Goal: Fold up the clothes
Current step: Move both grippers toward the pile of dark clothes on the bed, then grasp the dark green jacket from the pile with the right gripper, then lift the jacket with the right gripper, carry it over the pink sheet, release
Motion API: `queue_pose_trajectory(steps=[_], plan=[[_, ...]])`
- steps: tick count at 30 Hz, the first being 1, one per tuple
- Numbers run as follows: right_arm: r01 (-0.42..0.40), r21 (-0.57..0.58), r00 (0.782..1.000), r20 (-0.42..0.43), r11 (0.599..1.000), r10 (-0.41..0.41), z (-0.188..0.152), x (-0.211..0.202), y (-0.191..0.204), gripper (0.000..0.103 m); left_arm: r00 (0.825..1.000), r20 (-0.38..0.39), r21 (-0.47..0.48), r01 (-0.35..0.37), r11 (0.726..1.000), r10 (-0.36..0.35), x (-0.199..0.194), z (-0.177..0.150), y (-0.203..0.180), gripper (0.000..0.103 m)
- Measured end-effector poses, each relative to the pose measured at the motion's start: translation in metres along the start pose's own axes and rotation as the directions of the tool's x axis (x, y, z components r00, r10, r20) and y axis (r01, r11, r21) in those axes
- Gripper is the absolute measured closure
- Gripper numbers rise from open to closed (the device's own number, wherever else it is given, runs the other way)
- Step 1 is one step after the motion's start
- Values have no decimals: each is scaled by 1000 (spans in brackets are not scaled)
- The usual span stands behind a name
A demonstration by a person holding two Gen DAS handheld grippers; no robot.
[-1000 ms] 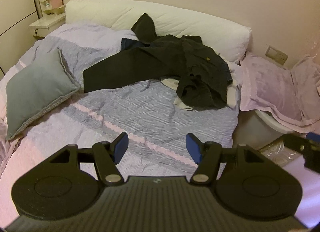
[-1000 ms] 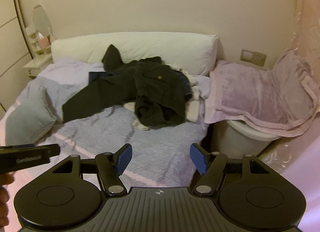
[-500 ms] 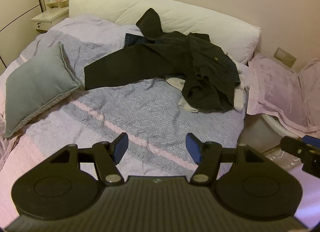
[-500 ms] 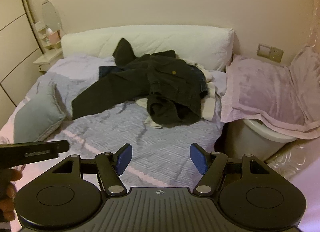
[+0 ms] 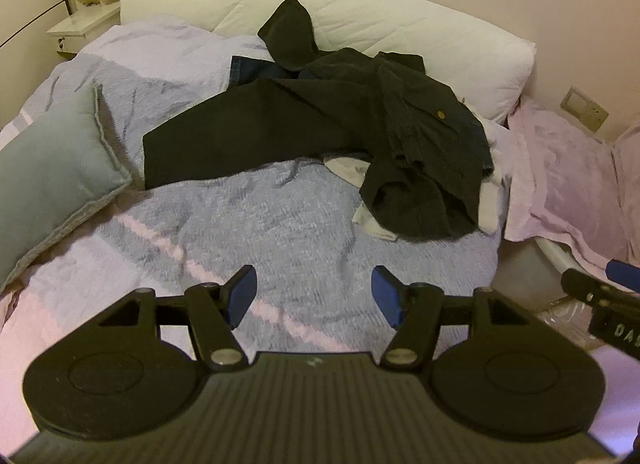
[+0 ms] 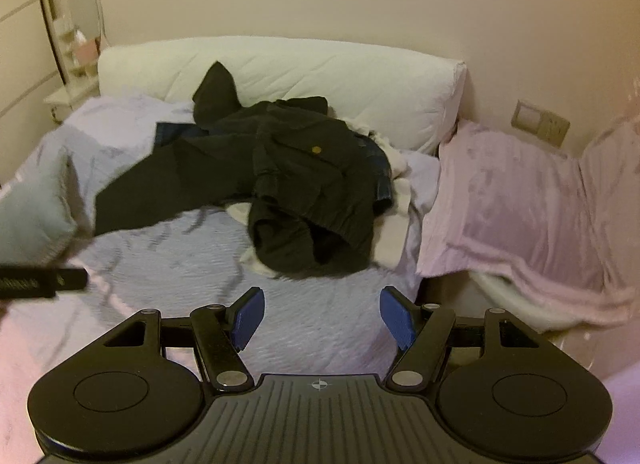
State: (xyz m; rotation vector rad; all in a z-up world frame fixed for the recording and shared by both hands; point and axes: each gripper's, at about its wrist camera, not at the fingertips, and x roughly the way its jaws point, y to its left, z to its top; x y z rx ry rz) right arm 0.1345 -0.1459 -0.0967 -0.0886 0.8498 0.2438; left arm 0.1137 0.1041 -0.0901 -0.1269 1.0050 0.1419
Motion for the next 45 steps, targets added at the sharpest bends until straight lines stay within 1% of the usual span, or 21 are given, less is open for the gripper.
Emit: queue_pose_trajectory(steps=[8, 12, 17, 21, 24, 28, 31, 34, 39, 40, 41, 42, 44, 45], plan=[[-17, -93, 999, -52, 996, 12, 9, 70, -6, 35, 999, -32, -16, -26, 1000, 25, 54, 40, 2, 43], [-17, -138, 998, -69, 990, 8, 16, 105, -6, 35, 998, -43, -36, -49, 998, 48, 77, 51, 5, 43], [-13, -185, 996, -85, 983, -3, 27, 146, -7, 35, 995, -86, -46, -56, 997, 52, 107, 59, 7, 43], [-15, -235, 996, -94, 972, -8, 32, 177, 0, 35, 992, -113, -58, -64, 996, 57, 128, 68, 9, 43], [-6, -306, 995, -94, 952, -24, 35, 201, 13, 35, 989, -127, -50, -86, 995, 79, 142, 75, 10, 44], [-11, -384, 997, -69, 923, -17, 37, 228, 27, 35, 986, -137, -46, -101, 994, 94, 159, 86, 11, 44], [-17, -408, 998, -60, 913, -8, 40, 249, 32, 35, 985, -147, -57, -102, 993, 92, 171, 91, 16, 44], [24, -470, 999, -15, 883, -35, 42, 269, 41, 35, 983, -162, -66, -103, 992, 91, 183, 94, 21, 44], [114, -578, 994, 69, 808, -91, 44, 302, 51, 36, 977, -191, -89, -113, 990, 94, 205, 98, 27, 44], [103, -581, 995, 74, 807, -74, 46, 304, 49, 36, 976, -195, -94, -115, 989, 95, 209, 99, 28, 44], [86, -580, 996, 76, 810, -51, 48, 306, 45, 50, 976, -199, -103, -112, 988, 90, 212, 101, 29, 44], [57, -562, 997, 72, 825, -20, 51, 304, 39, 50, 976, -203, -114, -110, 987, 85, 215, 103, 31, 44], [7, -521, 997, 67, 853, 33, 59, 297, 25, 61, 977, -198, -141, -113, 984, 83, 218, 107, 34, 44], [-8, -505, 996, 70, 863, 50, 63, 291, 18, 64, 978, -193, -152, -115, 982, 85, 218, 108, 35, 44]])
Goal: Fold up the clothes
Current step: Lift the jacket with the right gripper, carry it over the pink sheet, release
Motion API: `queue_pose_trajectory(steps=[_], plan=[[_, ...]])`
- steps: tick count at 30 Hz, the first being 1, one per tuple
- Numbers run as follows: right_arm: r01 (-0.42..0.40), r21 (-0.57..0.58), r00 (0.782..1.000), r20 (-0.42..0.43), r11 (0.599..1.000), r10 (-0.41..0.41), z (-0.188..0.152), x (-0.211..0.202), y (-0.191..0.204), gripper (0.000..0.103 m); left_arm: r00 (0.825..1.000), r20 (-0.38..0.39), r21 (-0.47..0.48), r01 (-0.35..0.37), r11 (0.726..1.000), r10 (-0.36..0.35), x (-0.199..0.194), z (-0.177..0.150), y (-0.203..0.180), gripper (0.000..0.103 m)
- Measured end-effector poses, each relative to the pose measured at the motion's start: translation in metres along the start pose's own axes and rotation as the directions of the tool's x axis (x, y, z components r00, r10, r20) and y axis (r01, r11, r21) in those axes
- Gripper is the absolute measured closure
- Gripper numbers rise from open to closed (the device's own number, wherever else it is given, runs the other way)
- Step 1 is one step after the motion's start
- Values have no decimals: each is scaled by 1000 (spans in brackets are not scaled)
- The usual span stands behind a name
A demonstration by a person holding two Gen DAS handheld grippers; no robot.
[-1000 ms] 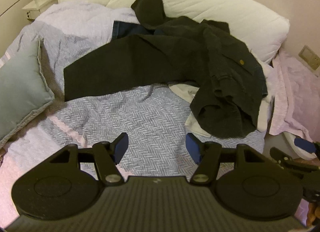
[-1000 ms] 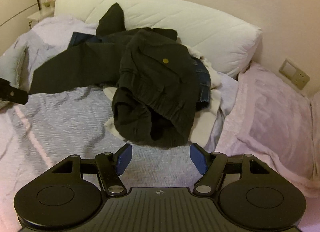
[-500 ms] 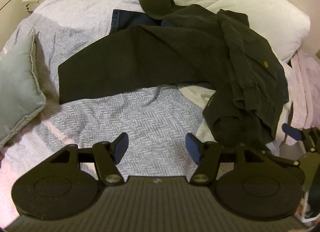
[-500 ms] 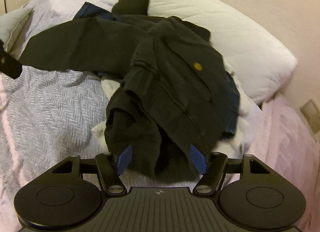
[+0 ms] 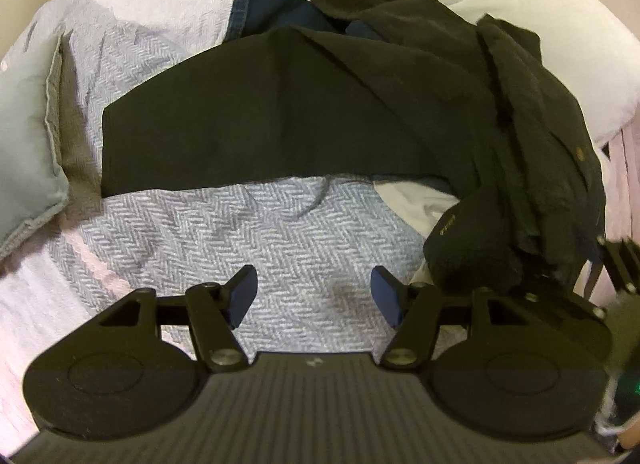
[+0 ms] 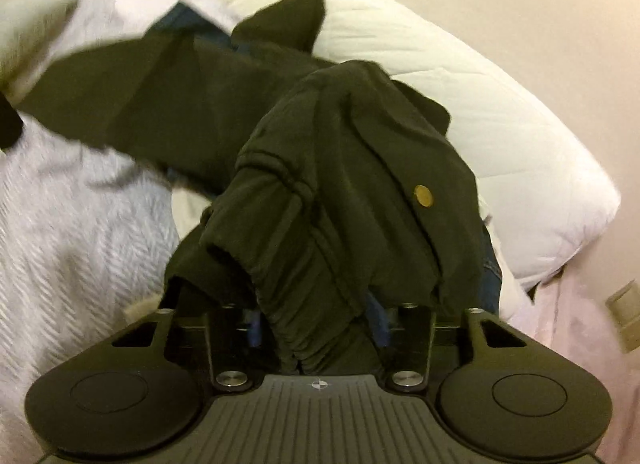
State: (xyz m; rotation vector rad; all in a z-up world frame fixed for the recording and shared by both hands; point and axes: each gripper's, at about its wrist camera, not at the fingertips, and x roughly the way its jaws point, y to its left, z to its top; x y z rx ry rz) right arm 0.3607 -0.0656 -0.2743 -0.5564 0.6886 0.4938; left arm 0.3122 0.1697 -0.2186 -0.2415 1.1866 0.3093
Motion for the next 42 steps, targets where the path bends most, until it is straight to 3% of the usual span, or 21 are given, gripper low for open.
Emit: queue_pose_trajectory(steps=[2, 6, 10, 14, 17, 20, 24, 27, 29, 33, 39, 42], plan=[[-35, 65, 999, 20, 997, 34, 5, -17, -19, 72, 1000, 7, -7, 1, 1000, -1, -3, 3, 1, 44], [-146, 230, 988, 74, 962, 132, 21, -62, -60, 77, 999, 45, -27, 6, 1000, -4, -23, 2, 6, 44], [-282, 340, 956, 181, 897, 231, 40, -122, -89, 79, 995, 99, -66, 22, 998, -15, -55, -6, 15, 45], [-414, 405, 900, 314, 815, 301, 55, -182, -101, 81, 984, 175, -112, 38, 993, -18, -99, -29, 31, 45], [-499, 403, 844, 428, 767, 324, 65, -229, -102, 81, 969, 246, -160, 39, 986, 1, -145, -61, 53, 45], [-577, 316, 756, 557, 753, 345, 81, -284, -87, 82, 947, 317, -223, 34, 974, 40, -195, -102, 79, 45], [-702, 155, 592, 668, 695, 450, 109, -357, -50, 82, 913, 384, -339, 2, 941, 136, -268, -175, 124, 45], [-806, 22, 432, 705, 591, 563, 134, -407, -9, 82, 881, 412, -448, -27, 894, 233, -324, -239, 162, 45], [-864, -62, 318, 702, 500, 637, 152, -440, 24, 82, 849, 416, -537, -58, 841, 325, -363, -290, 186, 45], [-937, -205, 80, 660, 282, 747, 190, -507, 87, 82, 785, 373, -707, -105, 699, 495, -429, -388, 224, 45], [-930, -353, -290, 522, -107, 802, 263, -603, 189, 82, 669, 218, -889, -165, 428, 710, -521, -520, 252, 45], [-897, -354, -412, 458, -263, 788, 299, -631, 234, 82, 605, 136, -937, -179, 300, 784, -561, -568, 247, 45]])
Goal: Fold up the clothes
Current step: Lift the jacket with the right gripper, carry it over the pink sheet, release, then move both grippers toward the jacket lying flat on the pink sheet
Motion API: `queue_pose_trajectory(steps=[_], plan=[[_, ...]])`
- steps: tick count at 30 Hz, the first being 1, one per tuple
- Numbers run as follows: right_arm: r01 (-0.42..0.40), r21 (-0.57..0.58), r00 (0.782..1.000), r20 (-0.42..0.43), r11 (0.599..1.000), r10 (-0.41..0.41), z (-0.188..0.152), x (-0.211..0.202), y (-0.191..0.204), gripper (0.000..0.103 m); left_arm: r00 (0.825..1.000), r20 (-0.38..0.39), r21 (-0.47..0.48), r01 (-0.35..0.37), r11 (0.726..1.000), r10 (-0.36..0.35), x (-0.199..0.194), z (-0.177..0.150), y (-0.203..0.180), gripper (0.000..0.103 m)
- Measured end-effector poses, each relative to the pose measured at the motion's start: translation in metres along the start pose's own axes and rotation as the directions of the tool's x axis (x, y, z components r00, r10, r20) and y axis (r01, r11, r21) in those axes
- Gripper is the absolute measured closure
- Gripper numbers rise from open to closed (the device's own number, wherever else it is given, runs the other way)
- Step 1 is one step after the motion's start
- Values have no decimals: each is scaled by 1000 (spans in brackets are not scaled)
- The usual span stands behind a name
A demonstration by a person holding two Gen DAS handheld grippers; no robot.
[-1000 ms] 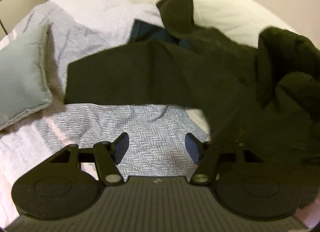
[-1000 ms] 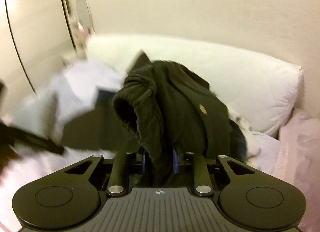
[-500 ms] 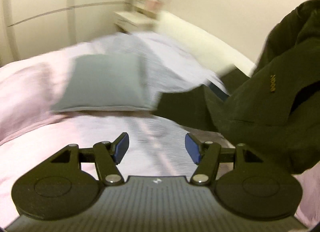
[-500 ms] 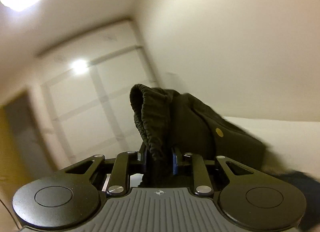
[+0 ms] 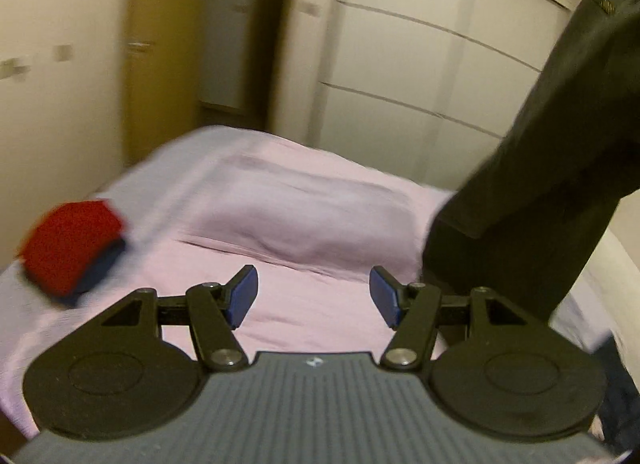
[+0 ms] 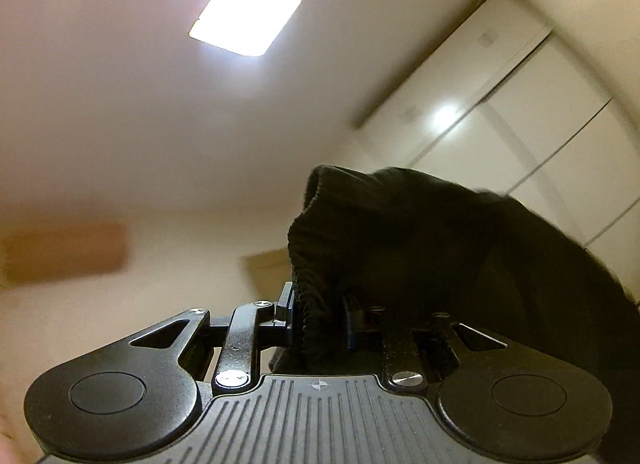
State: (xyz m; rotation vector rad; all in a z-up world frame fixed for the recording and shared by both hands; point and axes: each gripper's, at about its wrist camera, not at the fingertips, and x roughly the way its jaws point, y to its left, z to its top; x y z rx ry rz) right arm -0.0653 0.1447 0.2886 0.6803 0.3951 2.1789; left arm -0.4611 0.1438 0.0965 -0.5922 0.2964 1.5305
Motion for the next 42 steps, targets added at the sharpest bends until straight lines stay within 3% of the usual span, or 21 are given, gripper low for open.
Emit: queue_pose_trajectory(steps=[3, 5, 8, 10, 12, 13, 14, 16, 18, 21, 23, 26, 28, 32, 36, 39, 42], plan=[[-49, 86, 998, -30, 995, 52, 2, 38, -19, 82, 996, 41, -45, -80, 996, 82, -30, 3, 37, 45], [-33, 151, 996, -71, 988, 44, -1, 50, -44, 82, 991, 52, -66, -120, 991, 123, -47, 0, 56, 45], [60, 274, 985, -172, 960, -12, -13, 58, -88, 82, 985, 35, -86, -165, 983, 168, -57, -8, 72, 45], [141, 355, 966, -253, 924, -50, -20, 58, -125, 80, 983, 4, -90, -181, 979, 182, -55, -16, 71, 45], [279, 314, 912, -381, 907, -149, -28, 55, -150, 63, 977, -29, -97, -212, 972, 211, -49, -26, 62, 45], [347, 281, 874, -443, 895, -200, -31, 54, -162, 46, 979, -46, -86, -204, 975, 201, -45, -30, 53, 45], [459, 191, 796, -522, 868, -307, -39, 51, -175, 42, 980, -61, -74, -196, 978, 191, -42, -34, 44, 45], [603, 46, 663, -584, 797, -468, -57, 38, -190, 42, 980, -101, -51, -175, 983, 170, -31, -47, 24, 45], [663, -24, 590, -599, 748, -542, -70, 9, -203, 42, 977, -149, -27, -156, 987, 150, -20, -61, 7, 45], [680, -78, 524, -644, 730, -557, -89, -21, -201, 42, 964, -221, 21, -147, 989, 148, -5, -86, -8, 45], [664, -168, 459, -678, 728, -574, -118, -75, -195, 41, 950, -270, 55, -145, 988, 155, 0, -102, -21, 45], [626, -296, 352, -718, 722, -600, -177, -124, -171, 41, 931, -327, 88, -142, 986, 163, 4, -132, -36, 44], [595, -340, 293, -752, 728, -591, -212, -154, -160, 41, 915, -361, 104, -152, 983, 180, 7, -149, -40, 44], [525, -371, 209, -817, 766, -538, -279, -210, -134, 41, 890, -400, 153, -172, 973, 220, -2, -178, -49, 44], [428, -397, 146, -856, 812, -495, -340, -229, -109, 41, 864, -412, 208, -220, 953, 289, -16, -203, -56, 44], [384, -410, 126, -865, 827, -487, -363, -247, -92, 41, 853, -414, 237, -237, 942, 318, -33, -215, -59, 44], [390, -412, 128, -862, 824, -491, -362, -255, -84, 41, 851, -402, 258, -248, 934, 337, -46, -219, -61, 44]])
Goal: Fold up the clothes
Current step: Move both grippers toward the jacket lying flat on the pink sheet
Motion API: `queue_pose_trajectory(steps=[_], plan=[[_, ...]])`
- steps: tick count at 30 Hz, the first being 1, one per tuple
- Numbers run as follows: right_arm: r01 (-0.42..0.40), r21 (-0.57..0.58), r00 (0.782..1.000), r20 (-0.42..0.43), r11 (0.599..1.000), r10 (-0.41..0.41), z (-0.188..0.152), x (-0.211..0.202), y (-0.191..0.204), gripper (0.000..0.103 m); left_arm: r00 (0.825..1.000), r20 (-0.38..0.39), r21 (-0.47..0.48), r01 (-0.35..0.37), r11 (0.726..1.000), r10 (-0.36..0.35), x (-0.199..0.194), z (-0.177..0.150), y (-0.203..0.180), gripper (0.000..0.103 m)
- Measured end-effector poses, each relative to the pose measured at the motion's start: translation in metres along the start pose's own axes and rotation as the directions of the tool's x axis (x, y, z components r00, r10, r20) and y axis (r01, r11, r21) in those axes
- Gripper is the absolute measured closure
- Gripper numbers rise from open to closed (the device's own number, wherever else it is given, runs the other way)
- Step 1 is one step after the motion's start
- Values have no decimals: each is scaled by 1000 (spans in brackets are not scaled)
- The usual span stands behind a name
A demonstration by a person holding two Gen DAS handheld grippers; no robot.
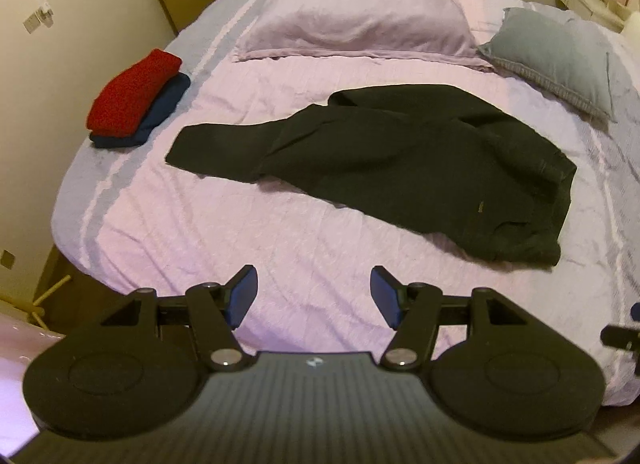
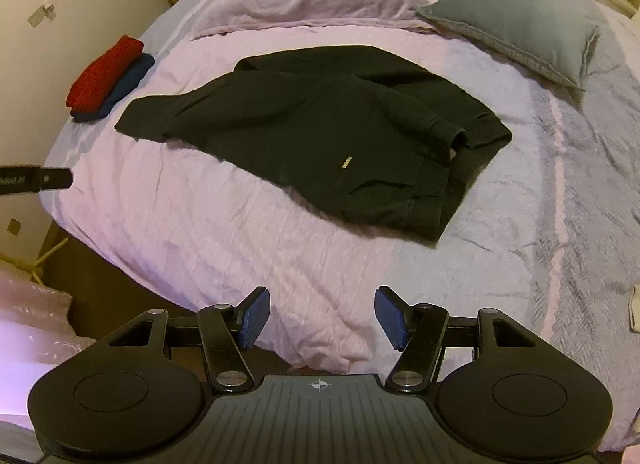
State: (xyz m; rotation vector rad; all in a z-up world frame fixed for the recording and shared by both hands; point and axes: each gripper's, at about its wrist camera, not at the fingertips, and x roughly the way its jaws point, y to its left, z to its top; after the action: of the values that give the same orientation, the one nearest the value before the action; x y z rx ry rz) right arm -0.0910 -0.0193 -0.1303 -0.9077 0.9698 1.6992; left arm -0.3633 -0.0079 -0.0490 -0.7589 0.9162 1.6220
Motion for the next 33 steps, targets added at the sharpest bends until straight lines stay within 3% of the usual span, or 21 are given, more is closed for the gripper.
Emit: queue_pose_trajectory(steps=[7, 15, 23, 33], plan=[[30, 29, 999, 32, 999, -31, 8, -25, -7, 41, 999, 49, 19, -17, 1000, 16, -21, -2, -1, 44], [42, 68, 997, 63, 997, -46, 23, -24, -2, 41, 995, 103, 61, -24, 998, 17, -20, 23, 10, 44], [78, 186, 993, 74, 980, -93, 52, -3, 15, 41, 991, 118, 130, 41, 991, -57, 23, 73, 45, 44], [165, 379, 979, 46, 911, -196, 87, 30, 54, 41, 983, 84, 223, 143, 964, -166, 98, 142, 103, 44]])
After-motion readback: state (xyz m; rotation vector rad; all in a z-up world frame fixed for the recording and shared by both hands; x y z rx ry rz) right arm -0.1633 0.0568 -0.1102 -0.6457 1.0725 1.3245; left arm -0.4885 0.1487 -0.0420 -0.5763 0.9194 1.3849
